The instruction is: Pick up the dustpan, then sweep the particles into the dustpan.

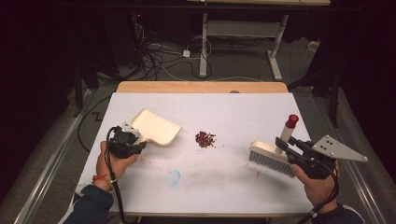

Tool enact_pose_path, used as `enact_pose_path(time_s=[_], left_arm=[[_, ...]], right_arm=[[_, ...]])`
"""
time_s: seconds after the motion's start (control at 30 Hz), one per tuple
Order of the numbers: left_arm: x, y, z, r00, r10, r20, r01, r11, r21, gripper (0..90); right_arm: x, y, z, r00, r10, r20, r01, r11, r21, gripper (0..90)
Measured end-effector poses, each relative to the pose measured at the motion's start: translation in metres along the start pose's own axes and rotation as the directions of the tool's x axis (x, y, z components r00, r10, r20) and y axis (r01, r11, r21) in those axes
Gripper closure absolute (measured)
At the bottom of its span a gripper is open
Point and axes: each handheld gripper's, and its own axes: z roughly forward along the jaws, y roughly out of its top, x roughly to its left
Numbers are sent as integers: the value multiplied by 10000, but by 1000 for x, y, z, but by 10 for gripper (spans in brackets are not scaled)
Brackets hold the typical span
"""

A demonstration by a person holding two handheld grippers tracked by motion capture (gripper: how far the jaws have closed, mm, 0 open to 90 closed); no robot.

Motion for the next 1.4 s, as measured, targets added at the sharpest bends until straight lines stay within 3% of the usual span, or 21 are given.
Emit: enact_pose_path(time_s=[0.2, 0.37, 0.63, 0.77, 0.9, 1.07, 1.13, 1.27, 1.37, 1.4], left_arm=[[-5, -7, -12, 9994, 306, 159, -308, 9995, 117, 644], [-14, -17, -20, 9970, 626, 447, -638, 9976, 265, 644], [-34, -36, -22, 9845, 1307, 1171, -1405, 9869, 791, 644], [-46, -39, -16, 9755, 1531, 1578, -1706, 9798, 1041, 644], [-55, -39, -13, 9712, 1764, 1601, -1961, 9736, 1167, 643], [-64, -33, -9, 9624, 2101, 1721, -2321, 9654, 1192, 644], [-67, -32, -7, 9615, 2122, 1743, -2347, 9646, 1201, 644], [-71, -31, -3, 9605, 2200, 1701, -2425, 9621, 1247, 643], [-73, -30, -1, 9602, 2265, 1632, -2482, 9603, 1274, 643], [-73, -30, -1, 9598, 2287, 1628, -2504, 9597, 1275, 643]], right_arm=[[0, 1, -2, 9994, 279, -225, -281, 9996, -76, 704], [1, 0, -1, 9998, 209, -22, -209, 9998, -19, 704], [-1, 3, 16, 9995, 269, 150, -268, 9996, -50, 704], [-3, 10, 36, 9988, 277, 413, -275, 9996, -63, 704], [-3, 22, 60, 9974, 456, 562, -441, 9987, -264, 705], [-2, 37, 100, 9974, 88, 717, -67, 9995, -294, 705], [-1, 38, 109, 9963, 197, 841, -174, 9995, -275, 705], [5, 41, 150, 9932, 231, 1141, -222, 9997, -91, 705], [8, 39, 164, 9910, 168, 1331, -158, 9998, -84, 705], [12, 36, 178, 9892, 432, 1398, -435, 9991, -10, 704]])
